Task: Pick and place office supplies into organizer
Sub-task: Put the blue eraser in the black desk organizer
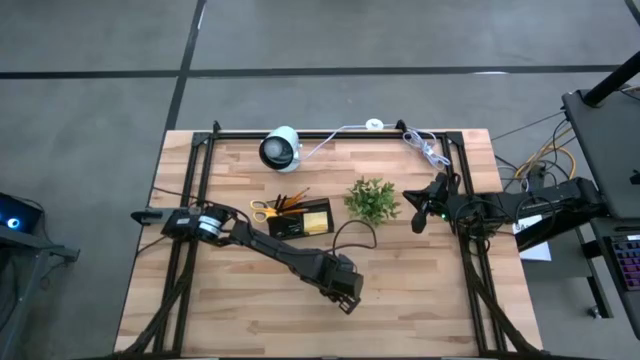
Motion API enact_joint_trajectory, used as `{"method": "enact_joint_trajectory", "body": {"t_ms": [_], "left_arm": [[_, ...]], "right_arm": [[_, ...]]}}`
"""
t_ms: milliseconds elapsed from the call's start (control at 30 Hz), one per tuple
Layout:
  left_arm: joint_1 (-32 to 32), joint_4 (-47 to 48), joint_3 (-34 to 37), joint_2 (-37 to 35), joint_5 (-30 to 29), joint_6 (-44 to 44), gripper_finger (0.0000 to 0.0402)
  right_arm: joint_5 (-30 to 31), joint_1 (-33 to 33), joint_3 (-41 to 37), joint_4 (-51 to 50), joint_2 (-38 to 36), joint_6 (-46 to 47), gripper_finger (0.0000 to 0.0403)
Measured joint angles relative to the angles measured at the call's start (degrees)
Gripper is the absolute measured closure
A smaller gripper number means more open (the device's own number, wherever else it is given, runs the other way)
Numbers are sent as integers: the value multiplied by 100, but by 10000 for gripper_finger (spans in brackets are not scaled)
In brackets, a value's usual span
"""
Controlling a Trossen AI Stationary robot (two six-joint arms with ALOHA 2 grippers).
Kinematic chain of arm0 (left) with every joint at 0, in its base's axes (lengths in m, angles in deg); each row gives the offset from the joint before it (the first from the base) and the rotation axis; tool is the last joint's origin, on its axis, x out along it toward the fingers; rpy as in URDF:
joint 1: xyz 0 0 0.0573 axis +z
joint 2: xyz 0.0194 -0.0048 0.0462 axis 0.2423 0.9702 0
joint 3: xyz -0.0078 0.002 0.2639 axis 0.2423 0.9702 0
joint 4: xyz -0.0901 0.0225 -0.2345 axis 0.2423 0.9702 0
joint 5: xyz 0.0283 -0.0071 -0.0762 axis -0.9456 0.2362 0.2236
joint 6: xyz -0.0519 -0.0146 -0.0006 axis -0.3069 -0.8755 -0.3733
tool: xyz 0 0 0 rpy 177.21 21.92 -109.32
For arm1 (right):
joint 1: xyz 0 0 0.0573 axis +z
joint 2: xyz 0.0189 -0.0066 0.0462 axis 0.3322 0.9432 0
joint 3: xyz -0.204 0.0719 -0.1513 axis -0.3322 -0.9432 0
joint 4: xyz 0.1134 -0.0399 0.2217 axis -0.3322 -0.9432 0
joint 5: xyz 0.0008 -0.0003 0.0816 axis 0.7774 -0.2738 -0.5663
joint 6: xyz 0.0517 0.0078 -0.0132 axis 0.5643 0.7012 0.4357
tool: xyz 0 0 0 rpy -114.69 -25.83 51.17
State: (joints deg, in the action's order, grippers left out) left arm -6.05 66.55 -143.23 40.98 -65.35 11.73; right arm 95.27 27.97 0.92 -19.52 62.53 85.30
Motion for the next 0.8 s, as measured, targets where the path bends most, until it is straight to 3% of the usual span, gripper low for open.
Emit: {"method": "enact_joint_trajectory", "body": {"t_ms": [800], "left_arm": [[9,46,0,-70,-37,56,401]], "right_arm": [[1,3,0,0,0,-23,390]]}}
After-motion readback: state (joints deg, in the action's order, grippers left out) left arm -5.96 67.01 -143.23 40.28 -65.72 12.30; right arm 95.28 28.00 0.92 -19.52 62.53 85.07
